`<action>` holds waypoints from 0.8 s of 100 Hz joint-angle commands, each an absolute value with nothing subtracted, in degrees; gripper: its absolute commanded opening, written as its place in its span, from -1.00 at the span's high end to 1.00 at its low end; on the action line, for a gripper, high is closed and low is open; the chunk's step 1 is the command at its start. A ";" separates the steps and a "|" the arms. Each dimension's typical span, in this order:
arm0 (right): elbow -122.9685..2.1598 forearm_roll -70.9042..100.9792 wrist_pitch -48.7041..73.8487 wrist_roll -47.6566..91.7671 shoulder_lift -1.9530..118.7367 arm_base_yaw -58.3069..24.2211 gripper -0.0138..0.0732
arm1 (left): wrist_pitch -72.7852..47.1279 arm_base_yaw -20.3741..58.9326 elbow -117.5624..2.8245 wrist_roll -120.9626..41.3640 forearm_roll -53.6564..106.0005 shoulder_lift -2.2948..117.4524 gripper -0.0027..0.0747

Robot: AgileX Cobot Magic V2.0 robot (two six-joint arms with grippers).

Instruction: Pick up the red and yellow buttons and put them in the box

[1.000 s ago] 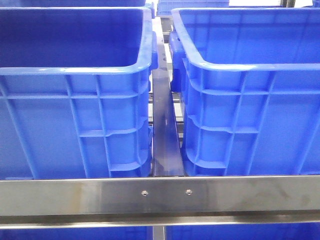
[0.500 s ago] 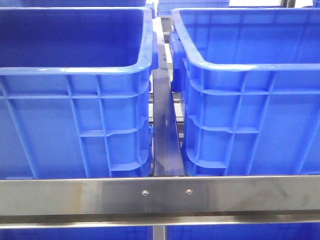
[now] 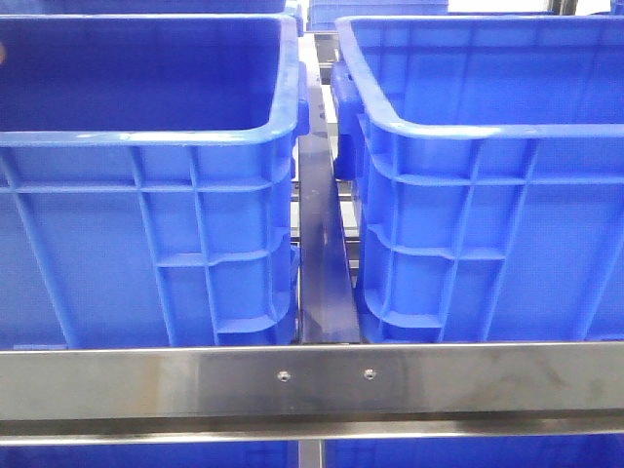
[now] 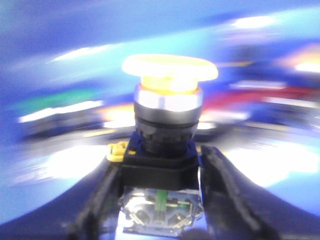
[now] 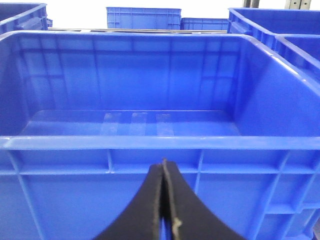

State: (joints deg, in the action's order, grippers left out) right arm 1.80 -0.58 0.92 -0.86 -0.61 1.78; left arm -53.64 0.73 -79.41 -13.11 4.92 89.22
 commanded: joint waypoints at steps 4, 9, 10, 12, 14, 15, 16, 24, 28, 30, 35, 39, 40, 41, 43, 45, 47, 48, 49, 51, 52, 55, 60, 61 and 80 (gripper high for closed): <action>0.71 -1.13 -4.09 -0.48 -1.94 2.15 0.84 | -52.42 3.16 -79.30 -19.05 13.61 84.06 0.59; 0.71 -1.13 -4.09 -0.48 -1.94 2.15 0.84 | -53.93 4.67 -78.87 -21.86 17.37 83.52 0.59; 0.71 -1.13 -4.09 -0.48 -1.94 2.15 0.84 | -54.13 4.88 -78.77 -21.86 17.89 83.52 0.59; 0.71 -1.13 -4.09 -0.48 -1.94 2.15 0.84 | -54.82 5.49 -78.67 -23.04 19.30 83.41 0.59; 0.71 -1.13 -4.09 -0.48 -1.94 2.15 0.84 | -55.73 6.16 -78.73 -24.20 20.85 83.41 0.59; 0.71 -1.13 -4.09 -0.48 -1.94 2.15 0.84 | -56.03 6.38 -78.73 -24.91 21.37 83.41 0.59; 0.71 -1.13 -4.09 -0.48 -1.94 2.15 0.84 | -56.61 6.60 -78.73 -25.23 22.37 83.41 0.59; 0.71 -1.13 -4.09 -0.48 -1.94 2.15 0.84 | -59.31 9.39 -78.73 -28.40 28.23 83.41 0.59; 0.71 -1.13 -4.09 -0.48 -1.94 2.15 0.84 | -60.30 10.84 -78.73 -30.25 31.21 83.41 0.59; 0.71 -1.13 -4.09 -0.48 -1.94 2.15 0.84 | -60.60 11.30 -78.73 -31.17 32.70 83.41 0.59; 0.71 -1.13 -4.09 -0.48 -1.94 2.15 0.84 | -60.78 13.16 -78.73 -33.13 36.10 83.41 0.59; 0.71 -1.13 -4.09 -0.48 -1.94 2.15 0.84 | -60.78 14.31 -78.64 -34.89 38.63 83.41 0.59; 0.71 -1.13 -4.09 -0.48 -1.94 2.15 0.84 | -60.90 14.75 -78.64 -35.21 39.58 83.41 0.59; 0.71 -1.13 -4.09 -0.48 -1.94 2.15 0.84 | -60.88 14.97 -78.64 -35.86 40.04 83.41 0.59; 0.71 -1.13 -4.09 -0.48 -1.94 2.15 0.84 | -61.19 15.63 -78.64 -36.89 41.33 83.41 0.59; 0.71 -1.13 -4.09 -0.48 -1.94 2.15 0.84 | -61.54 16.28 -78.64 -37.56 42.51 83.41 0.59; 0.71 -1.13 -4.09 -0.48 -1.94 2.15 0.84 | -61.94 16.92 -78.64 -38.41 43.52 83.41 0.59; 0.71 -1.13 -4.09 -0.48 -1.94 2.15 0.84 | -62.06 17.13 -78.64 -38.88 43.88 83.41 0.59; 0.71 -1.13 -4.09 -0.48 -1.94 2.15 0.84 | -62.35 17.55 -78.64 -39.24 44.46 83.41 0.59; 0.71 -1.13 -4.09 -0.48 -1.94 2.15 0.84 | -62.77 17.94 -78.64 -39.54 45.14 83.41 0.59; 0.71 -1.13 -4.09 -0.48 -1.94 2.15 0.84 | -63.08 18.52 -78.64 -39.86 45.57 83.41 0.59; 0.71 -1.13 -4.15 -0.48 -1.94 2.15 0.84 | -63.38 19.09 -78.64 -40.13 46.10 83.41 0.59; 0.71 -1.13 -4.15 -0.48 -1.94 2.15 0.84 | -63.76 20.69 -78.64 -40.13 47.18 83.41 0.59; 0.71 -1.13 -4.15 -0.48 -1.94 2.15 0.84 | -63.90 20.90 -78.64 -40.13 47.29 83.41 0.59; 0.71 -1.08 -4.05 -0.48 -1.94 2.22 0.84 | -64.27 25.77 -78.64 -40.13 47.91 83.41 0.59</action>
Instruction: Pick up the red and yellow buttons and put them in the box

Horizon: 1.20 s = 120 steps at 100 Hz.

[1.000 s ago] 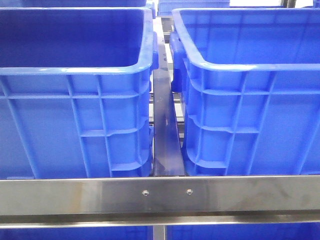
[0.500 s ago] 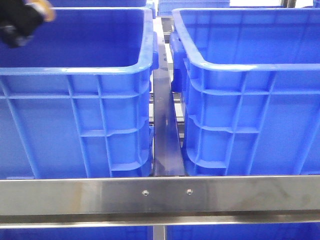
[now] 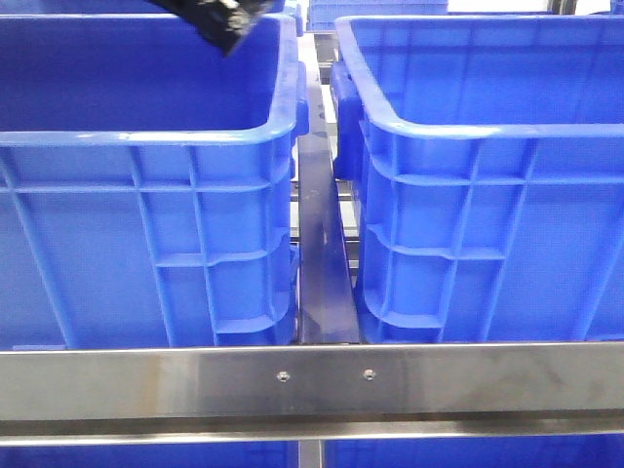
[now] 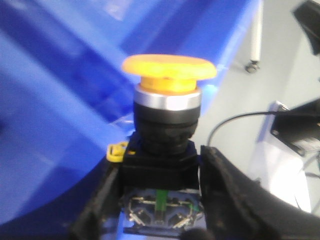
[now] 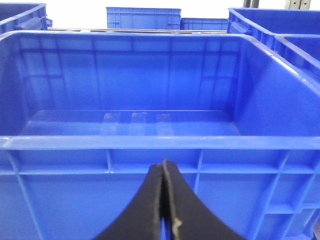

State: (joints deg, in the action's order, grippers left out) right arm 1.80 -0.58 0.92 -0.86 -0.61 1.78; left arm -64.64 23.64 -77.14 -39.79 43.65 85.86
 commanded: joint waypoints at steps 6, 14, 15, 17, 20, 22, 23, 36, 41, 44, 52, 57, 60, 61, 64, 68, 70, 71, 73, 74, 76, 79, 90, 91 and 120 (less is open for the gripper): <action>0.71 -1.08 -4.77 -0.48 -1.94 2.22 0.84 | -64.27 26.95 -78.64 -40.13 47.93 83.41 0.59; 0.71 -1.08 -5.43 -0.48 -1.94 2.22 0.84 | -64.40 28.17 -78.64 -40.13 48.04 83.41 0.59; 0.71 -1.08 -5.43 -0.48 -1.94 2.22 0.84 | -64.40 28.25 -78.64 -40.13 48.04 83.41 0.59; 0.71 -1.08 -5.49 -0.48 -1.94 2.22 0.84 | -64.40 28.41 -78.64 -40.13 48.04 83.41 0.59; 0.71 -1.08 -5.49 -0.48 -1.94 2.22 0.84 | -64.86 28.67 -78.64 -40.13 48.04 83.41 0.59; 0.71 -1.08 -5.49 -0.48 -1.94 2.22 0.84 | -64.97 28.90 -78.64 -40.13 48.04 83.41 0.59; 0.71 -1.08 -5.49 -0.48 -1.94 2.22 0.84 | -65.26 28.90 -78.64 -40.13 48.04 83.41 0.59; 0.65 -1.08 -5.55 -0.48 -1.94 2.16 0.84 | -65.63 28.90 -78.64 -40.13 48.04 83.41 0.59; 0.24 -1.08 -5.40 -0.48 -1.94 2.16 0.84 | -65.87 28.90 -78.64 -40.13 48.04 83.41 0.59; -0.27 -1.08 -4.95 -0.48 -1.94 2.03 0.84 | -66.02 28.90 -78.64 -40.13 48.04 83.41 0.59; -2.81 -1.08 -1.50 -0.48 -1.89 1.78 0.84 | -66.52 28.90 -78.64 -40.13 48.04 83.41 0.59; -4.79 -1.08 0.82 -0.48 -1.57 1.56 0.84 | -66.52 28.90 -78.64 -40.13 48.04 83.41 0.59; -6.30 -1.08 2.50 -0.48 -1.21 1.25 0.84 | -66.52 28.90 -78.64 -40.13 48.04 83.41 0.59; -6.60 -1.08 2.50 -0.48 -1.10 1.17 0.84 | -66.52 28.90 -78.64 -40.13 48.04 83.41 0.59; -7.81 -1.08 4.11 -0.48 -0.70 0.82 0.84 | -66.52 28.90 -78.64 -40.13 48.04 83.41 0.59; -9.65 -1.08 5.78 -0.48 0.15 0.03 0.84 | -66.52 28.90 -78.64 -40.13 48.04 83.41 0.59; -10.91 -1.08 7.30 -0.48 0.87 -0.45 0.84 | -66.52 28.90 -78.64 -40.13 48.04 83.41 0.59; -10.91 -1.08 7.73 -0.48 0.87 -0.63 0.84 | -66.52 28.90 -78.64 -40.13 48.04 83.41 0.59; -11.84 -1.08 8.53 -0.48 1.53 -1.14 0.84 | -66.52 28.90 -78.64 -40.13 48.04 83.41 0.59; -12.46 -1.08 9.41 -0.48 2.05 -1.32 0.84 | -66.52 28.90 -78.64 -40.13 48.04 83.41 0.59; -13.39 -1.08 10.81 -0.31 2.88 -1.84 0.84 | -66.39 28.90 -78.64 -40.13 48.04 83.41 0.59; -14.71 -1.08 12.97 0.00 4.20 -2.48 0.84 | -66.30 28.90 -78.64 -40.13 48.04 83.41 0.59; -20.09 -1.08 22.50 0.00 11.31 -4.87 0.84 | -66.33 28.90 -78.64 -40.13 48.04 83.41 0.59; -20.43 -1.08 22.97 0.00 11.79 -4.87 0.84 | -66.33 28.90 -78.64 -40.13 48.04 83.41 0.59; -34.97 8.43 30.77 0.00 30.30 -11.64 0.34 | -66.33 28.90 -78.64 -40.13 48.04 83.41 0.59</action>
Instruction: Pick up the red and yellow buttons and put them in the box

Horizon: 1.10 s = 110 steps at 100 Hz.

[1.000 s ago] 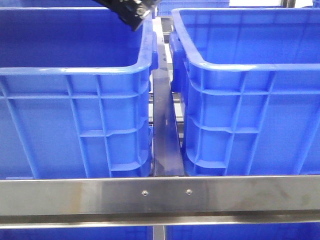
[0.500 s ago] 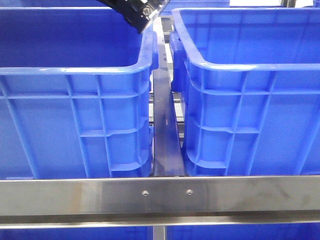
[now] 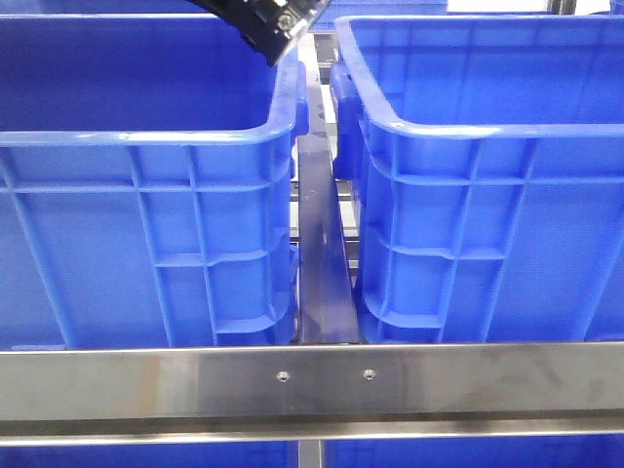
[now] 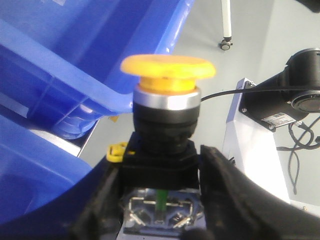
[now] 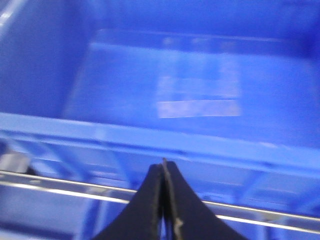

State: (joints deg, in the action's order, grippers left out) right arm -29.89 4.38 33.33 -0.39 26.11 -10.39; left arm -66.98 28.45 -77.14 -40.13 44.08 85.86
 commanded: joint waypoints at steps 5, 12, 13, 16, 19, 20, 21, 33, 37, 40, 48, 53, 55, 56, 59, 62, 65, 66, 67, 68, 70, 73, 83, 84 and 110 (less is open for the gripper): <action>-37.76 12.49 31.19 0.00 33.04 -12.40 -0.01 | -66.33 28.90 -78.64 -40.13 48.04 83.41 0.59; -41.04 18.04 31.99 0.00 36.28 -13.10 -0.40 | -66.33 28.90 -78.64 -40.13 48.04 83.41 0.59; -41.68 19.11 32.23 0.00 36.95 -13.24 -0.48 | -66.33 28.90 -78.64 -40.13 48.04 83.41 0.59; -42.57 20.59 32.61 0.00 37.98 -13.51 -0.61 | -66.33 28.90 -78.64 -40.13 48.04 83.41 0.59; -43.95 23.27 33.30 0.00 39.69 -13.77 -0.70 | -66.33 28.90 -78.64 -40.13 48.04 83.41 0.59; -44.19 23.81 33.40 0.00 40.03 -13.84 -0.72 | -66.33 28.90 -78.64 -40.13 48.04 83.41 0.59; -44.43 24.36 33.51 0.00 40.38 -13.98 -0.76 | -66.33 28.90 -78.64 -40.13 48.04 83.41 0.59; -47.21 36.69 33.52 1.11 46.26 -15.13 -0.81 | -66.33 28.90 -78.64 -40.13 48.04 83.41 0.59; -47.68 41.17 33.52 2.94 48.25 -15.55 -0.81 | -66.33 28.90 -78.64 -40.13 48.04 83.41 0.59; -47.88 44.25 33.58 4.43 49.48 -15.98 -0.81 | -66.33 28.90 -78.64 -40.13 48.04 83.41 0.59; -48.48 54.19 34.61 9.97 53.04 -17.04 -0.81 | -66.33 28.90 -78.64 -40.13 48.04 83.41 0.59; -48.56 60.38 35.45 13.90 54.79 -17.65 -0.81 | -66.33 28.90 -78.64 -40.13 48.04 83.41 0.59; -48.56 63.03 35.78 15.70 55.50 -17.93 -0.81 | -66.33 28.90 -78.64 -40.13 48.04 83.41 0.59; -48.56 63.87 35.86 16.32 55.74 -18.09 -0.81 | -66.33 28.90 -78.64 -40.13 48.04 83.41 0.59; -48.56 67.30 36.47 18.88 56.65 -18.38 -0.81 | -66.33 28.90 -78.64 -40.13 48.04 83.41 0.59; -48.56 70.62 36.81 21.45 57.50 -18.56 -0.80 | -66.33 28.90 -78.64 -40.13 48.04 83.41 0.59; -48.56 73.77 37.31 23.95 58.34 -18.78 -0.80 | -66.33 28.90 -78.64 -40.13 48.04 83.41 0.59; -48.56 76.08 37.80 25.10 58.74 -18.84 -0.80 | -66.33 28.90 -78.64 -40.13 48.04 83.41 0.59; -48.56 76.81 37.93 26.25 59.15 -18.84 -0.80 | -66.33 28.90 -78.64 -40.13 48.04 83.41 0.59; -48.56 77.55 38.08 26.78 59.34 -18.92 -0.80 | -66.33 28.90 -78.64 -40.13 48.04 83.41 0.59; -48.56 79.69 38.54 27.77 59.71 -18.92 -0.80 | -66.33 28.90 -78.64 -40.13 48.04 83.41 0.59; -48.56 82.40 39.33 30.01 60.64 -18.97 -0.80 | -66.33 28.90 -78.64 -40.13 48.04 83.41 0.59; -48.56 89.22 41.37 34.65 63.21 -18.97 -0.80 | -66.33 28.90 -78.64 -40.13 48.04 83.41 0.59; -48.56 89.71 41.44 34.88 63.40 -18.97 -0.80 | -66.33 28.90 -78.64 -40.13 48.04 83.41 0.59; -48.56 90.39 43.05 36.50 68.97 -18.97 -0.80 | -66.33 28.90 -78.64 -40.13 48.04 83.41 0.59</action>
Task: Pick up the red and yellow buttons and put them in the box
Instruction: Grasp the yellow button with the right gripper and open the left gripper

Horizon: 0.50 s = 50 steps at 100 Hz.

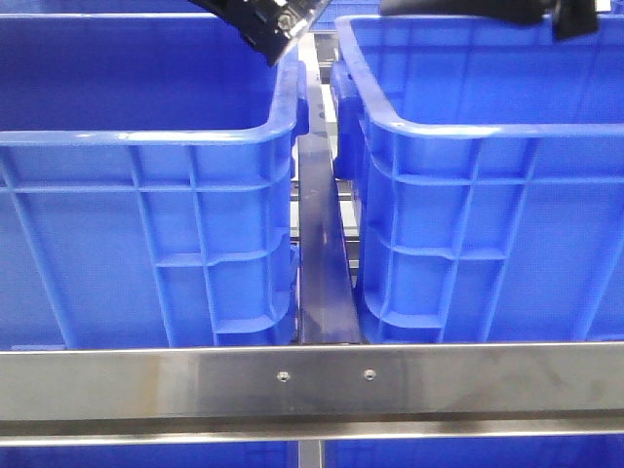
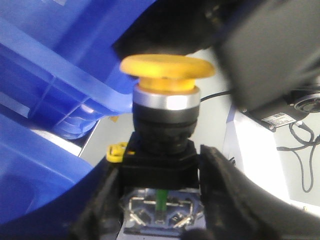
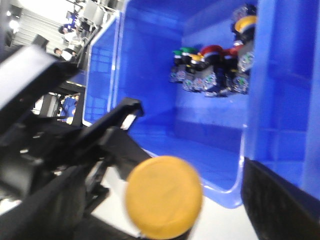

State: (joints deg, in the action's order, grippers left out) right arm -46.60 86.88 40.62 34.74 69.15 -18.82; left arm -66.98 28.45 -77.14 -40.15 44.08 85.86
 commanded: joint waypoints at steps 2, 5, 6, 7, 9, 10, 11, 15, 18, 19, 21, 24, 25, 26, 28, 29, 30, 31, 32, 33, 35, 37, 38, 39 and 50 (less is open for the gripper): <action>-48.56 90.39 43.04 36.78 69.21 -18.97 -0.80 | -66.33 28.90 -78.64 -40.13 48.04 83.41 0.59; -48.56 90.44 42.99 37.11 69.42 -18.97 -0.80 | -66.33 28.90 -78.64 -40.13 48.04 83.41 0.59; -48.56 90.44 42.92 37.20 69.42 -18.97 -0.80 | -66.33 28.90 -78.64 -40.13 48.04 83.41 0.59; -48.56 90.44 42.77 37.28 69.42 -18.97 -0.80 | -66.33 28.90 -78.64 -40.13 48.04 83.41 0.59; -48.56 90.44 42.56 37.52 69.43 -18.97 -0.80 | -66.33 28.90 -78.64 -40.13 48.04 83.41 0.59; -48.56 90.50 42.47 37.75 69.43 -18.97 -0.80 | -66.33 28.90 -78.64 -40.13 48.04 83.41 0.59; -48.56 90.49 42.47 37.85 69.43 -18.97 -0.79 | -66.33 28.90 -78.64 -40.13 48.04 83.41 0.59; -48.56 90.85 42.33 38.32 69.43 -18.97 -0.75 | -66.33 28.90 -78.64 -40.13 48.04 83.41 0.59; -48.56 91.17 42.33 38.30 69.43 -18.97 -0.68 | -66.33 28.90 -78.64 -40.13 48.04 83.41 0.59; -48.56 91.25 42.40 38.30 69.43 -18.97 -0.66 | -66.33 28.90 -78.64 -40.13 48.04 83.41 0.59; -48.56 91.54 42.58 38.30 69.43 -18.97 -0.61 | -66.33 28.90 -78.64 -40.13 48.04 83.41 0.59; -48.56 91.83 42.81 38.30 69.43 -18.97 -0.51 | -66.33 28.90 -78.64 -40.13 48.04 83.41 0.59; -48.56 92.00 42.95 38.30 69.43 -18.97 -0.46 | -66.33 28.90 -78.64 -40.13 48.04 83.41 0.59; -48.56 92.11 43.07 38.30 69.43 -18.97 -0.44 | -66.33 28.90 -78.64 -40.13 48.04 83.41 0.59; -48.56 92.27 43.26 38.30 69.43 -18.97 -0.35 | -66.33 28.90 -78.64 -40.13 48.04 83.41 0.59; -48.56 92.39 43.37 38.30 69.43 -18.97 -0.32 | -66.33 28.90 -78.64 -40.13 48.04 83.41 0.59; -48.56 92.45 43.52 38.30 69.43 -18.97 -0.27 | -66.33 28.90 -78.64 -40.13 48.04 83.41 0.59; -48.56 92.50 43.59 38.30 69.43 -18.97 -0.24 | -66.33 28.90 -78.64 -40.13 48.04 83.41 0.59; -48.56 92.51 43.68 38.30 69.43 -18.97 -0.18 | -66.33 28.90 -78.64 -40.13 48.04 83.41 0.59; -48.56 92.51 43.82 38.30 69.43 -18.97 -0.14 | -66.33 28.90 -78.64 -40.13 48.04 83.41 0.59; -48.56 92.51 43.98 38.30 69.43 -18.97 -0.03 | -66.33 28.90 -78.64 -40.13 48.04 83.41 0.59; -48.56 92.51 44.18 38.30 69.43 -18.97 0.03 | -66.33 28.90 -78.64 -40.13 48.04 83.41 0.59; -48.56 92.51 44.31 38.30 69.43 -18.97 0.08 | -66.33 28.90 -78.64 -40.13 48.04 83.41 0.59; -48.56 92.51 44.28 38.30 69.43 -18.97 0.10 | -66.33 28.90 -78.64 -40.13 48.04 83.41 0.59; -48.56 92.51 44.54 38.30 69.43 -18.97 0.31 | -66.33 28.90 -78.64 -40.01 48.04 83.41 0.59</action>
State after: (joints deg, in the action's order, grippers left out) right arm -46.68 89.31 42.18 37.31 70.55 -18.82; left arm -66.98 28.45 -77.14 -40.15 44.08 85.86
